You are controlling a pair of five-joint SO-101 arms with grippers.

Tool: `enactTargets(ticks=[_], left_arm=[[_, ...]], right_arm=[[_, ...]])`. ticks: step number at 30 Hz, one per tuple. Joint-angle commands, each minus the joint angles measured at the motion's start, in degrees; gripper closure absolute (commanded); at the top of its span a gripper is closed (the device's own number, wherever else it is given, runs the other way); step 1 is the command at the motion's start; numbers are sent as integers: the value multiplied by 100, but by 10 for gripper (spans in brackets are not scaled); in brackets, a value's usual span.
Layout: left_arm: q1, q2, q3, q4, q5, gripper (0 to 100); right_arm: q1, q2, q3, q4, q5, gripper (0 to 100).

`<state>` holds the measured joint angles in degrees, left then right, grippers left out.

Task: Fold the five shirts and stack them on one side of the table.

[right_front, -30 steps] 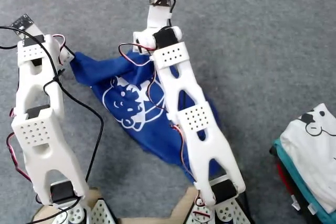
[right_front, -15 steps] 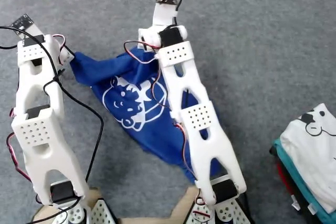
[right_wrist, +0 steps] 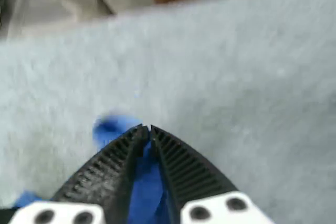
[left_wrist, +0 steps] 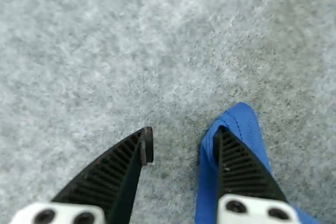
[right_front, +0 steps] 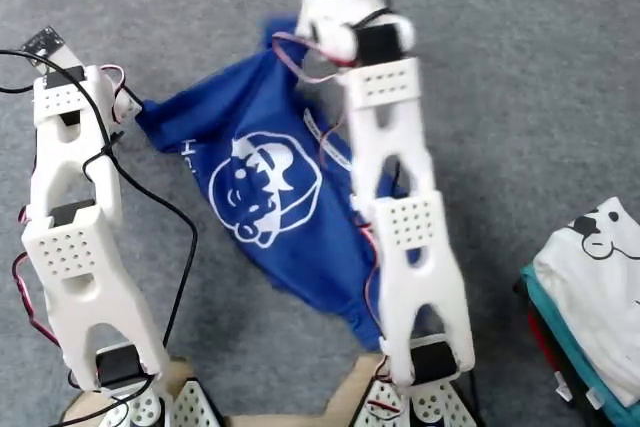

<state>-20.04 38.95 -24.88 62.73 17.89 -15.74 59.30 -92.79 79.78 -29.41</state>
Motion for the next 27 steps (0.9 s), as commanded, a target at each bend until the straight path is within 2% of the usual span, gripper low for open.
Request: enactTargets(ticks=[1, 9, 16, 23, 27], left_arm=[[-44, -75, -35, -62, 0, 805], [-62, -75, -26, -62, 0, 805], [-26, -75, -26, -53, 0, 805], [448, -251, -387, 923, -9, 804], [589, -189, -422, 949, -9, 804]], right_arm=[[365, -945, -251, -114, 167, 994], [479, -1297, -233, -123, 167, 994], [286, -180, 110, -624, 141, 988], [207, 1174, 453, -923, 132, 819], [171, 1648, 470, -1521, 123, 835]])
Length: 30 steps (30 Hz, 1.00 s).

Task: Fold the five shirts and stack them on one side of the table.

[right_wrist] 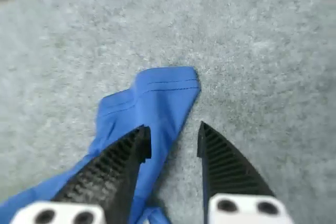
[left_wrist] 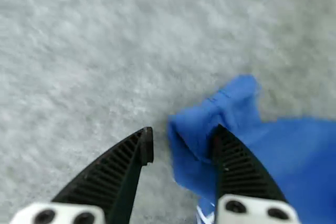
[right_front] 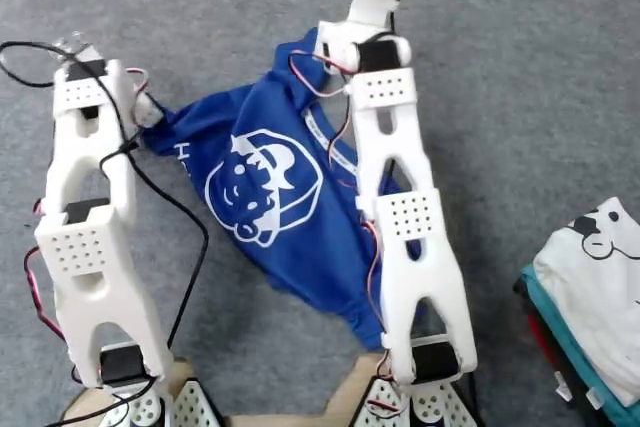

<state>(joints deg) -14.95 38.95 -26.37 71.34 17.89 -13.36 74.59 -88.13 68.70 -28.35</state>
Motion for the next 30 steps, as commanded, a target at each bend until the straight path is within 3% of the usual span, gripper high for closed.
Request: enactTargets(ticks=[1, 8, 13, 16, 30], left_arm=[[79, -119, -246, 88, -9, 805], [62, 101, -237, 97, -9, 805], [53, 101, -202, 123, -9, 807], [9, 101, -202, 123, -9, 807], [-220, 101, -220, 123, -9, 805]], right_arm=[[-136, 224, 4, -519, 18, 842], [-215, 620, 57, -914, 97, 894], [-303, 637, 224, -844, 651, 991], [-268, 620, 242, -686, 624, 994], [13, -338, -699, 2356, 668, 995]])
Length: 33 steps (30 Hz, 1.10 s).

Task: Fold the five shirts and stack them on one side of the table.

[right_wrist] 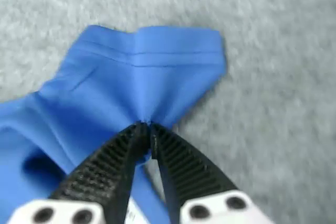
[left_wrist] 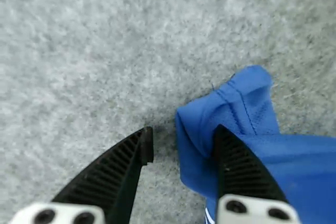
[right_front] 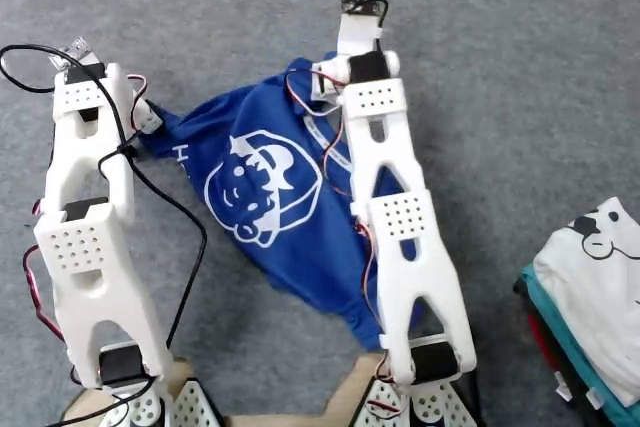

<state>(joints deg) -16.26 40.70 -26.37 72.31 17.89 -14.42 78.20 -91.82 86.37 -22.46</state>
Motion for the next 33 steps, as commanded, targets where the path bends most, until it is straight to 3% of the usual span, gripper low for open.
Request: enactTargets(ticks=[1, 4, 9, 15, 17, 21, 27, 33], left_arm=[[-105, -75, -202, 35, -9, 805], [-220, -75, -193, 35, -9, 805], [-448, -75, -237, 26, -9, 804], [-422, -75, -237, 0, -9, 804], [-422, -75, -246, -9, -9, 804], [-422, -75, -246, -9, -9, 804], [-422, -75, -246, -18, -9, 804], [-413, -75, -246, -18, -9, 804]], right_arm=[[127, -778, -330, 835, 114, 995], [127, -936, -277, 1600, 387, 995], [101, -1033, -13, 1574, 668, 981], [180, -1042, -40, 1319, 791, 660], [277, -1112, -136, 1064, 774, 603], [637, -1165, -101, 580, 765, 638], [752, -927, 778, -299, 756, 808], [752, -813, 1402, -1002, 545, 825]])
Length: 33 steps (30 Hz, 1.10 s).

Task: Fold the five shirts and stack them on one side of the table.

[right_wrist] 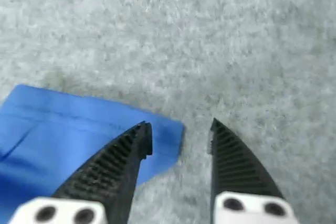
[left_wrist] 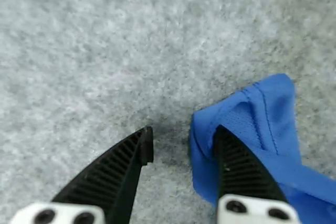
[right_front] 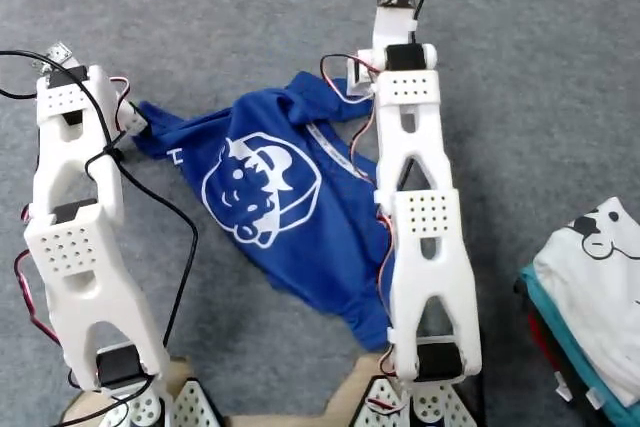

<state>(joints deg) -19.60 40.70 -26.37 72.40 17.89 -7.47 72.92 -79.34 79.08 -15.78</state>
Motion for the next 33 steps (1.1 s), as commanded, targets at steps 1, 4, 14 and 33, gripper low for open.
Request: enactTargets(ticks=[1, 4, 14, 33], left_arm=[[-79, -75, -246, -26, -9, 804], [-79, -75, -246, -26, -9, 804], [-79, -66, -246, -105, -9, 804], [-88, -57, -246, -88, -9, 804]], right_arm=[[57, -268, 233, -299, -123, 825], [75, -145, 453, -431, -114, 826], [-259, -163, 479, -220, -114, 937], [-1490, -945, -57, -440, -70, 994]])
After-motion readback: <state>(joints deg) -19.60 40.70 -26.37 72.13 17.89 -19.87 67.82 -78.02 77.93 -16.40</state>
